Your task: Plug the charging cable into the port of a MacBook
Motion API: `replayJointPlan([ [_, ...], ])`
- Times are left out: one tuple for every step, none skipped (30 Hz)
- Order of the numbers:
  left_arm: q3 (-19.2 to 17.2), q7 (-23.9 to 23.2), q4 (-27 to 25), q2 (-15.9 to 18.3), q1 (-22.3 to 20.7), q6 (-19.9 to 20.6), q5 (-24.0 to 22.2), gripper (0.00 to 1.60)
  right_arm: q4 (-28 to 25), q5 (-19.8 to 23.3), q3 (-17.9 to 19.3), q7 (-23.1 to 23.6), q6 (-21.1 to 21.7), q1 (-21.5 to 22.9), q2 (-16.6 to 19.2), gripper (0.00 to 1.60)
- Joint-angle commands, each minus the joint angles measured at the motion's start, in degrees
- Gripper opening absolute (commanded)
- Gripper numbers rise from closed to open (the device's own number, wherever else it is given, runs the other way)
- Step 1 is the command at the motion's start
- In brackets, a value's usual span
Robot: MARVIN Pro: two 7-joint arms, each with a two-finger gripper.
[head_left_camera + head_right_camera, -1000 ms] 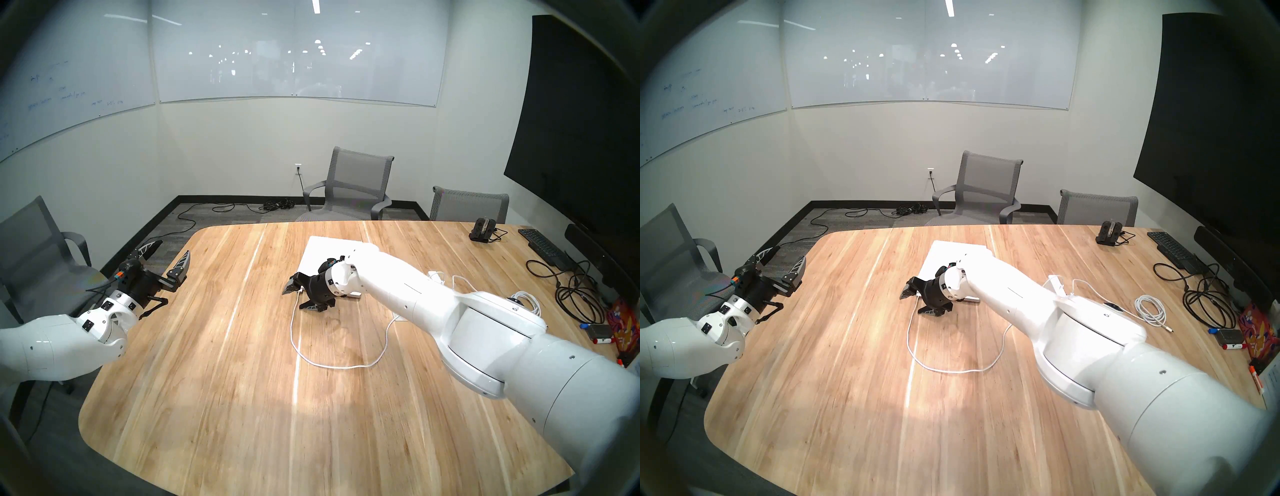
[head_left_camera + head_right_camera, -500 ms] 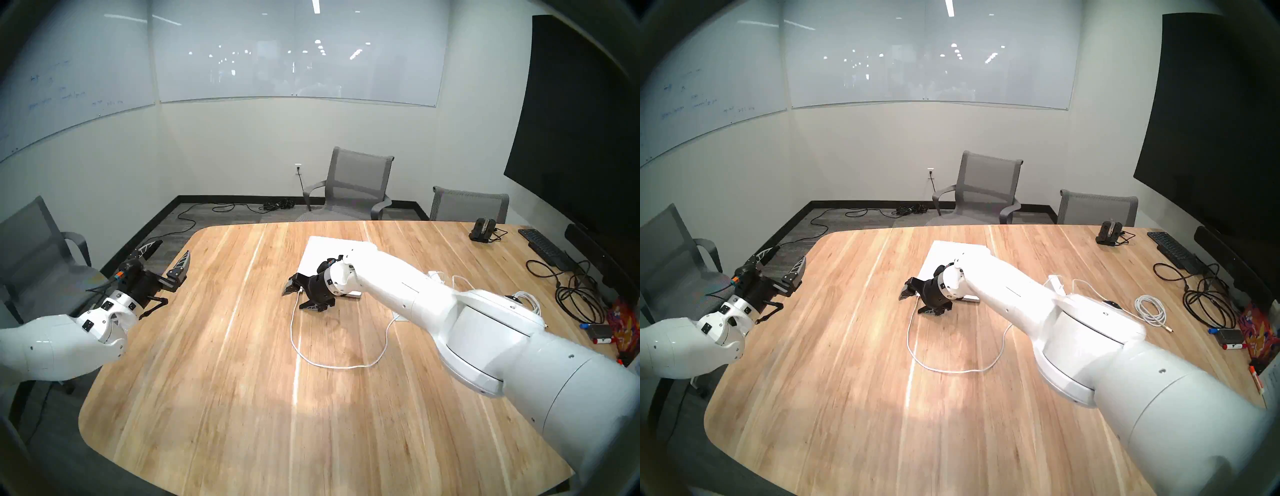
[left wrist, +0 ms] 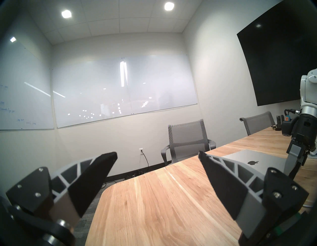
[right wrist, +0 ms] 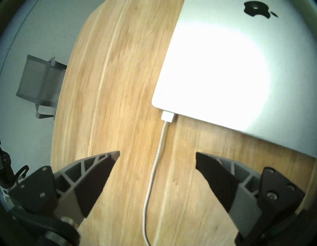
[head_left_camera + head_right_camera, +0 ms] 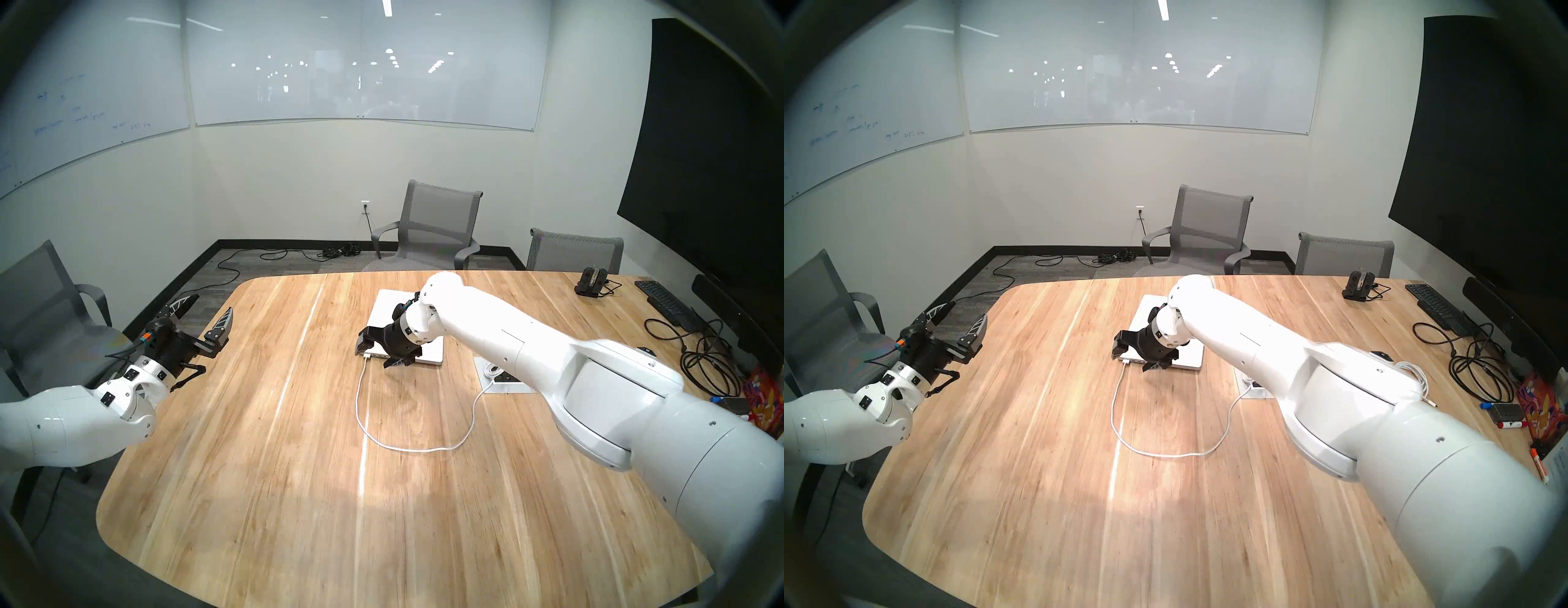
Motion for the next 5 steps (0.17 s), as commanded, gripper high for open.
replayJointPlan([
  [-0.72,0.04,-0.12,0.07,-0.86,-0.31,0.02,1.6,-2.86,-1.75,2.48,-4.63,0.32,6.45,0.41,1.6],
  [-0.72,0.04,-0.11,0.07,-0.86,-0.31,0.02,1.6,-2.76,-1.89,2.75,-5.19,0.32,6.92,0.41,1.6],
  [-0.73,0.04,-0.12,0.07,-0.86,-0.31,0.02,1.6,-2.57,-1.82,2.61,-5.84,0.75,7.66,0.34,1.6],
  [-0.73,0.04,-0.12,0.07,-0.86,-0.31,0.02,1.6,-2.39,-2.28,2.59,-6.77,0.88,8.35,0.35,1.6],
  [-0.72,0.04,-0.12,0.07,-0.86,-0.31,0.02,1.6,-3.06,-3.18,4.38,-7.72,0.47,7.57,0.62,1.6],
])
